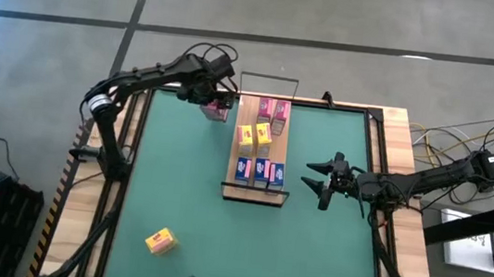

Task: Stack cereal on shelf
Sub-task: Put the pink cereal box on the shelf

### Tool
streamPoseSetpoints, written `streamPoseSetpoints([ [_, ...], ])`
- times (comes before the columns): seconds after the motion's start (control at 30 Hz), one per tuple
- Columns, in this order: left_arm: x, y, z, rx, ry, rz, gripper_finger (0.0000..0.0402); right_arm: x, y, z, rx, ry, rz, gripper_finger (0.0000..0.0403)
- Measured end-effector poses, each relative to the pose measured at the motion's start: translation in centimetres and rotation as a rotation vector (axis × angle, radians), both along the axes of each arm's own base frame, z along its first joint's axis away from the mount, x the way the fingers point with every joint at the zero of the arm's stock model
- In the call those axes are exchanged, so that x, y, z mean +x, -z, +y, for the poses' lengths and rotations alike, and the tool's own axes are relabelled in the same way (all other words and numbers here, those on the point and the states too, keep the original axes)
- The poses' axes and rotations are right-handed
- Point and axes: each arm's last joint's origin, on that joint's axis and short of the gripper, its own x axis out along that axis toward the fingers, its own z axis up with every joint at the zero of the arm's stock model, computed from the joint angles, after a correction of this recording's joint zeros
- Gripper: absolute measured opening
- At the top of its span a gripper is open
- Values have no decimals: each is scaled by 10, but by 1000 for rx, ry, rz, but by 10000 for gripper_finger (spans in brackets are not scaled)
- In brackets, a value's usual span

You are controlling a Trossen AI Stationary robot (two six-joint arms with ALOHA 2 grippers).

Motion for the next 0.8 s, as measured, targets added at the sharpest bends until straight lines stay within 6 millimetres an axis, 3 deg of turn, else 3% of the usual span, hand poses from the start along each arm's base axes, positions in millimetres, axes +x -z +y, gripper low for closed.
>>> streamPoseSetpoints([
  [0.8, -5, 12, 15, -42, -108, 28, 282, 0, 0, 0, 0, 0, 1, 240],
])
